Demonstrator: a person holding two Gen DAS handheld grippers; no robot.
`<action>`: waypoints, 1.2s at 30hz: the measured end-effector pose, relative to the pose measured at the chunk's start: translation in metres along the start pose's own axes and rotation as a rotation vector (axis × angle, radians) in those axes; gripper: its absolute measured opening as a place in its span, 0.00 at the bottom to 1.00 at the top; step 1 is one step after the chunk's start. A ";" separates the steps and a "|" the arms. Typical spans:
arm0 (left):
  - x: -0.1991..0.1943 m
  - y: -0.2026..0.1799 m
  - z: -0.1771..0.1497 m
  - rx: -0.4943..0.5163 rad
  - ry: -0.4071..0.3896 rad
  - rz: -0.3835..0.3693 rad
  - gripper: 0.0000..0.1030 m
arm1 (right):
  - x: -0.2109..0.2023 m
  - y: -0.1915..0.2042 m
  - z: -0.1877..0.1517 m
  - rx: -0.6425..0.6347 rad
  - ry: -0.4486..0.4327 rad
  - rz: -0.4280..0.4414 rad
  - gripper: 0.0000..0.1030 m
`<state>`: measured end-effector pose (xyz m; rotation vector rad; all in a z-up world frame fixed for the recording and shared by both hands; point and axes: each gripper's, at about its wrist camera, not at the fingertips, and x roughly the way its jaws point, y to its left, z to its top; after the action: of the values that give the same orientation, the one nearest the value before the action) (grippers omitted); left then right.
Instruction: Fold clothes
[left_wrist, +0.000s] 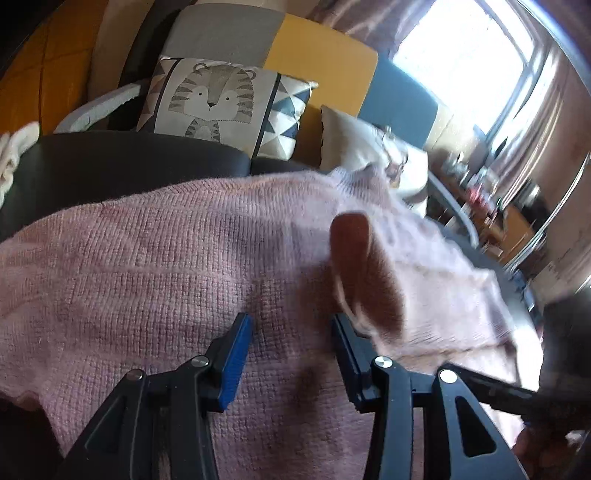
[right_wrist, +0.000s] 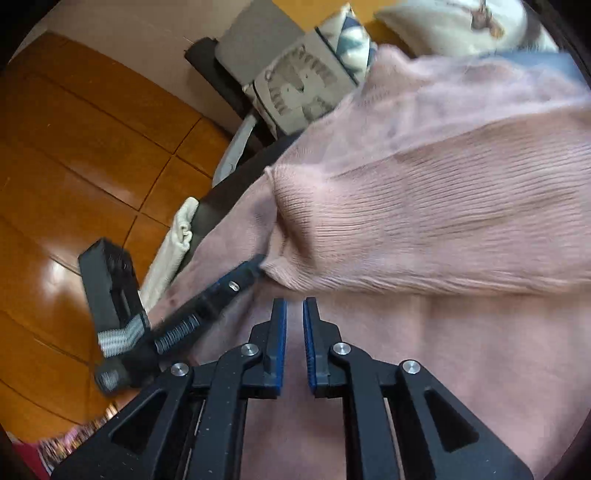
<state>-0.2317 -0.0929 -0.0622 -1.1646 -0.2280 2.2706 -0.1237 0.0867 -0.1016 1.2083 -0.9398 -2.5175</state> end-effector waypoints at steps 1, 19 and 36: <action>-0.005 0.001 0.001 -0.019 -0.022 -0.001 0.44 | -0.012 -0.004 -0.003 -0.018 -0.016 -0.033 0.10; 0.050 -0.082 0.021 0.158 0.094 0.068 0.43 | -0.064 -0.075 0.028 -0.124 -0.172 -0.657 0.10; 0.048 -0.093 0.020 0.263 0.077 0.128 0.07 | -0.070 -0.085 0.021 -0.103 -0.204 -0.639 0.12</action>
<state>-0.2311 0.0127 -0.0472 -1.1519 0.1754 2.2754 -0.0866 0.1924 -0.1000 1.4103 -0.4951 -3.1815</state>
